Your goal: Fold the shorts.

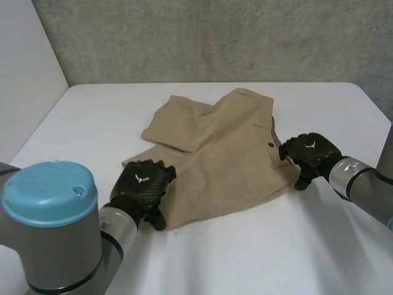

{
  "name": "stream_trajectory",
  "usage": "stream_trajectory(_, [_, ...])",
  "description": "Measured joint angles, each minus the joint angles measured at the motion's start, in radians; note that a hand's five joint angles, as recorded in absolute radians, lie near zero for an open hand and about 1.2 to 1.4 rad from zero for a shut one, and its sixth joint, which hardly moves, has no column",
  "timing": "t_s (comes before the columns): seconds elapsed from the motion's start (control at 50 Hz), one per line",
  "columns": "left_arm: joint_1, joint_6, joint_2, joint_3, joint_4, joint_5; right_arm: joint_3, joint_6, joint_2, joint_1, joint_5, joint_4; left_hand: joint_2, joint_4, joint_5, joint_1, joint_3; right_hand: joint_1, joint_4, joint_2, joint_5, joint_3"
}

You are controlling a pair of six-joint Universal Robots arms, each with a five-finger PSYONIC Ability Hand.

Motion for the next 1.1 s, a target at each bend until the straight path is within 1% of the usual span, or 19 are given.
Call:
stream_trajectory(0.04, [0.002,-0.002,-0.013,-0.002,0.001,0.000,-0.005,-0.002,0.017,-0.004,-0.004,-0.012,0.003,0.003,0.002,0.002,0.002,0.003,0.004,0.004,0.004,0.004])
stream_trajectory(0.12, [0.009,-0.003,-0.042,-0.007,0.004,0.000,-0.017,-0.011,0.057,-0.007,-0.006,-0.054,0.007,0.005,0.008,0.002,0.006,0.087,0.100,0.101,0.097,0.100])
stream_trajectory(0.38, [0.015,0.001,-0.087,-0.012,0.011,-0.002,-0.053,-0.028,0.125,-0.005,-0.002,-0.100,0.065,0.067,0.066,0.066,0.064,0.110,0.123,0.112,0.116,0.124])
stream_trajectory(0.42, [0.019,0.001,-0.095,-0.012,0.012,-0.003,-0.056,-0.028,0.129,-0.005,-0.003,-0.099,0.065,0.067,0.066,0.066,0.064,0.177,0.197,0.206,0.176,0.197])
stream_trajectory(0.44, [0.021,0.001,-0.099,-0.012,0.013,-0.004,-0.057,-0.028,0.130,-0.005,-0.003,-0.098,0.065,0.067,0.067,0.066,0.064,0.282,0.321,0.333,0.292,0.320])
stream_trajectory(0.46, [0.022,0.001,-0.102,-0.012,0.013,-0.005,-0.058,-0.028,0.131,-0.005,-0.003,-0.098,0.065,0.067,0.066,0.066,0.064,0.302,0.346,0.346,0.316,0.344])
stream_trajectory(0.48, [0.024,0.001,-0.106,-0.012,0.014,-0.008,-0.058,-0.028,0.131,-0.005,-0.004,-0.097,0.065,0.067,0.066,0.066,0.064,0.405,0.490,0.501,0.454,0.497])
stream_trajectory(0.52, [0.028,0.001,-0.113,-0.011,0.015,-0.015,-0.059,-0.027,0.130,-0.005,-0.004,-0.096,0.065,0.067,0.067,0.066,0.064,0.405,0.490,0.501,0.454,0.497])
stream_trajectory(0.54, [0.029,0.001,-0.116,-0.011,0.016,-0.018,-0.059,-0.027,0.128,-0.005,-0.003,-0.094,0.065,0.067,0.066,0.066,0.064,0.426,0.604,0.602,0.541,0.596])
stream_trajectory(0.66, [0.037,0.003,-0.132,-0.005,0.028,-0.047,-0.050,-0.016,0.097,-0.006,0.004,-0.081,0.089,0.089,0.087,0.088,0.086,0.426,0.625,0.610,0.551,0.615])
stream_trajectory(0.8, [0.038,0.009,-0.141,0.000,0.052,-0.054,-0.031,-0.005,0.057,-0.008,0.007,-0.075,0.117,0.117,0.112,0.118,0.114,0.426,0.627,0.610,0.551,0.615])
stream_trajectory(0.9, [0.038,0.012,-0.157,0.007,0.059,-0.053,-0.010,-0.002,0.033,-0.011,0.008,-0.072,0.214,0.211,0.201,0.223,0.209,0.426,0.627,0.610,0.551,0.615])
stream_trajectory(0.96, [0.037,0.014,-0.182,0.020,0.063,-0.053,0.000,-0.002,0.026,-0.011,0.009,-0.071,0.345,0.343,0.329,0.350,0.343,0.426,0.627,0.610,0.562,0.615])
stream_trajectory(0.98, [0.037,0.014,-0.182,0.020,0.063,-0.053,0.000,-0.002,0.026,-0.011,0.009,-0.071,0.345,0.343,0.329,0.350,0.343,0.426,0.627,0.610,0.562,0.615])
stream_trajectory(1.0, [0.038,0.014,-0.196,0.029,0.063,-0.053,0.003,-0.002,0.023,-0.010,0.011,-0.070,0.422,0.429,0.415,0.433,0.427,0.426,0.627,0.610,0.568,0.615])
stream_trajectory(1.02, [0.038,0.014,-0.196,0.029,0.063,-0.053,0.003,-0.002,0.023,-0.010,0.011,-0.070,0.422,0.429,0.415,0.433,0.427,0.426,0.627,0.610,0.568,0.615])
stream_trajectory(1.06, [0.040,0.014,-0.215,0.042,0.063,-0.052,0.005,-0.003,0.018,-0.009,0.015,-0.067,0.572,0.608,0.596,0.615,0.605,0.426,0.627,0.610,0.569,0.615])
stream_trajectory(1.08, [0.040,0.014,-0.215,0.042,0.063,-0.052,0.005,-0.003,0.018,-0.009,0.015,-0.067,0.572,0.608,0.596,0.615,0.605,0.426,0.627,0.610,0.569,0.615])
stream_trajectory(1.1, [0.042,0.015,-0.220,0.046,0.064,-0.052,0.005,-0.003,0.017,-0.009,0.016,-0.067,0.653,0.699,0.686,0.715,0.702,0.426,0.627,0.610,0.569,0.615])
